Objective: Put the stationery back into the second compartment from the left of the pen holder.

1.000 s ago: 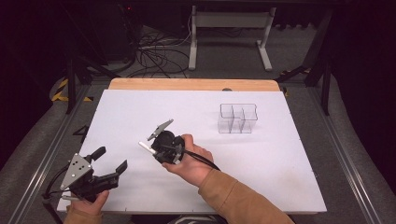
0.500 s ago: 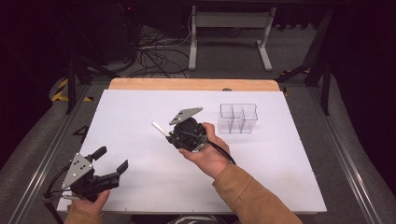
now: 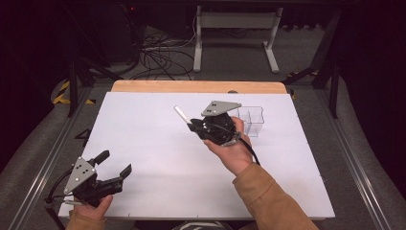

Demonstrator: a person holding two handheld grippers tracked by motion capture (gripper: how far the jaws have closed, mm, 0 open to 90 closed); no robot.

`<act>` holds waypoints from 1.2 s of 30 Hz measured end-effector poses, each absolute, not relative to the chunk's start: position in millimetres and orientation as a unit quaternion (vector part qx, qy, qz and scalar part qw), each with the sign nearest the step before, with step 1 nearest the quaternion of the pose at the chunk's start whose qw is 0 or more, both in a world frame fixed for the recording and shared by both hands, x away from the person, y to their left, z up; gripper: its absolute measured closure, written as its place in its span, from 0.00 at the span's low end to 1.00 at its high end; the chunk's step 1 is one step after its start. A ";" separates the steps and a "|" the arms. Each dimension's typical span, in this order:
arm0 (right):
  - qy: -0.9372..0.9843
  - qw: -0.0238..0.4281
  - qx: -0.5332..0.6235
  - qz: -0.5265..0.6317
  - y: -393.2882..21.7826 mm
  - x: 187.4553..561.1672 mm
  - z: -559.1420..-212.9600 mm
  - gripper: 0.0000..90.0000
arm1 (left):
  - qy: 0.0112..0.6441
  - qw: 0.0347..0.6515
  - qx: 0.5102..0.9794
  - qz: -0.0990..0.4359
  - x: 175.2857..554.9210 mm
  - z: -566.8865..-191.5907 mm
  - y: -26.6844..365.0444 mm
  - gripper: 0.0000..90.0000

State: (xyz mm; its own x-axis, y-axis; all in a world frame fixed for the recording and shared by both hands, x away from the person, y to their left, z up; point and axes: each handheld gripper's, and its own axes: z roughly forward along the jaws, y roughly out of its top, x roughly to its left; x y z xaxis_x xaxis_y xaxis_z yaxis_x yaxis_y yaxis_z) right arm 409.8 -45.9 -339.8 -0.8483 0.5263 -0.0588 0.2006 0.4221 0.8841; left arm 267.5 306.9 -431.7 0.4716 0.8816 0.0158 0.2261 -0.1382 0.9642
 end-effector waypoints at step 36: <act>0.737 0.274 0.244 0.568 -150.8 470.3 -362.1 0.88 | 0.403 0.511 0.690 0.317 269.1 -432.4 305.1 0.14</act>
State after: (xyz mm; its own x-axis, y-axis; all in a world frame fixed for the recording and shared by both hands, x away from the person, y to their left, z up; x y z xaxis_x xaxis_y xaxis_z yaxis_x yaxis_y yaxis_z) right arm 470.3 -150.8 -362.1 -0.7306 0.6708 -0.1275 0.0472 0.2359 0.9706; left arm 269.1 305.1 -432.4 0.4743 0.8799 0.0269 0.2313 -0.1540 0.9606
